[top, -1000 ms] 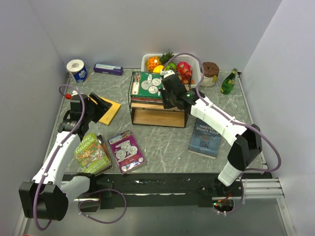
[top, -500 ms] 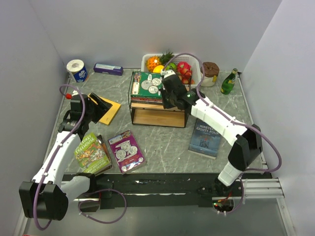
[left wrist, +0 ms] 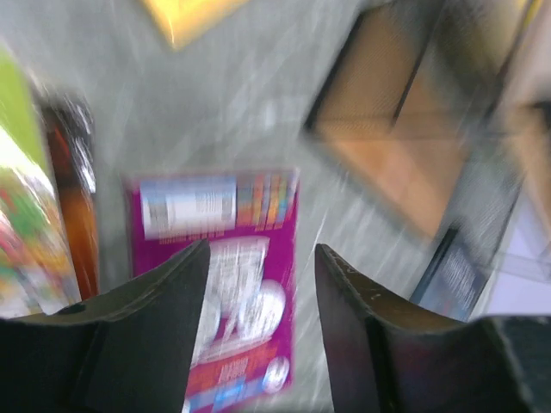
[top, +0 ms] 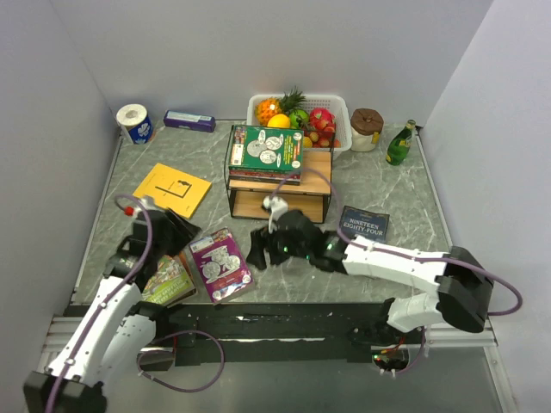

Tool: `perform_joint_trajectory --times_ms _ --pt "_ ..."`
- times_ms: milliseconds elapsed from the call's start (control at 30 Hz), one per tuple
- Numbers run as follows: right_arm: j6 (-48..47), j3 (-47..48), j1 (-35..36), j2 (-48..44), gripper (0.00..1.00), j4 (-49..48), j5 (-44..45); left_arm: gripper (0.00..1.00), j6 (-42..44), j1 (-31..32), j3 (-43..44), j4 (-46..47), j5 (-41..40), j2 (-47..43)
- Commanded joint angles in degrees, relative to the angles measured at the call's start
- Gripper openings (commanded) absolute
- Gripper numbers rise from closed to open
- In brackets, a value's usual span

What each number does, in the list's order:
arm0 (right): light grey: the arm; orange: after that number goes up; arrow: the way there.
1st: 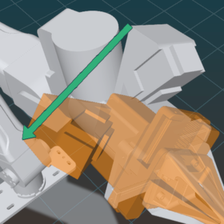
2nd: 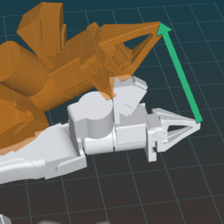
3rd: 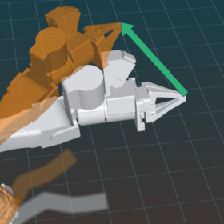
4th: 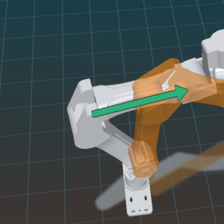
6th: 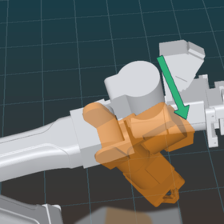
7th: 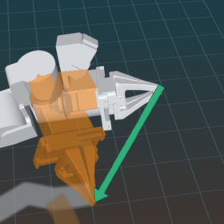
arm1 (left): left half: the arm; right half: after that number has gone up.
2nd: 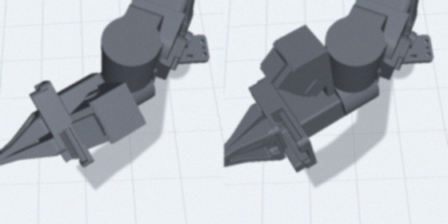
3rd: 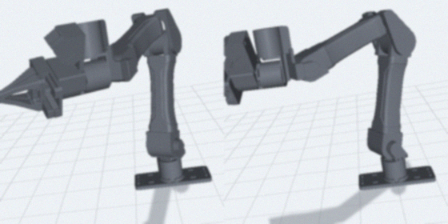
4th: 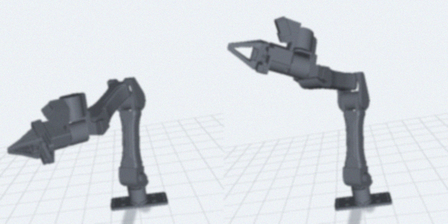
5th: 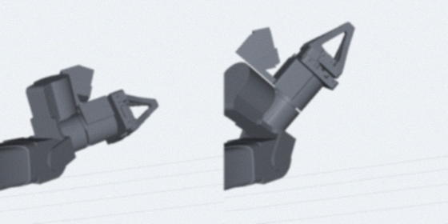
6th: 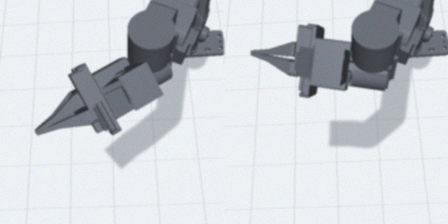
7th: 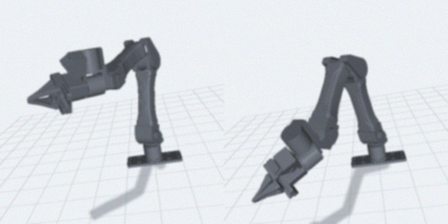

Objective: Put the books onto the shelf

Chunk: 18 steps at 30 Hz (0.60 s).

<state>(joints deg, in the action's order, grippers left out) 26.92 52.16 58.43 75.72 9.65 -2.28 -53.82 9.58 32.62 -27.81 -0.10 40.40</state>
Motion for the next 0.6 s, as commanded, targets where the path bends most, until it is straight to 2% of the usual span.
perform_joint_trajectory --times_ms 0,33,67,200,367,400,467,567 --pt "13.7 -10.8 3.1 2.1 0.82 -20.3 -5.6 0.55 -10.9 12.2 -2.9 -4.2 -7.3 -1.5" --pt "15.0 -12.9 3.4 2.4 0.86 -27.2 -5.8 0.54 -12.4 13.3 -3.6 -5.1 -8.1 -0.9" --pt "16.1 -16.0 3.4 3.5 0.87 -30.1 -6.1 0.55 -13.8 13.9 -4.4 -5.6 -8.5 0.7" --pt "19.8 -19.0 3.4 6.9 0.89 -38.4 -5.8 0.52 -21.2 15.2 -12.3 -4.3 -4.7 2.1" --pt "17.6 -14.4 3.3 13.2 0.89 -34.6 -4.1 0.51 -25.5 16.2 -16.9 -5.0 -7.2 -4.7" --pt "16.4 -13.4 3.2 14.3 0.89 -32.7 -3.7 0.48 -25.5 16.3 -17.3 -5.1 -7.5 -5.3" --pt "15.3 -11.6 2.9 16.9 0.89 -31.4 -2.4 0.44 -25.5 16.6 -17.6 -4.8 -8.2 -5.6" --pt "14.7 -10.2 2.8 19.4 0.89 -29.0 0.3 0.43 -25.5 17.3 -17.0 -4.4 -9.7 -2.6"
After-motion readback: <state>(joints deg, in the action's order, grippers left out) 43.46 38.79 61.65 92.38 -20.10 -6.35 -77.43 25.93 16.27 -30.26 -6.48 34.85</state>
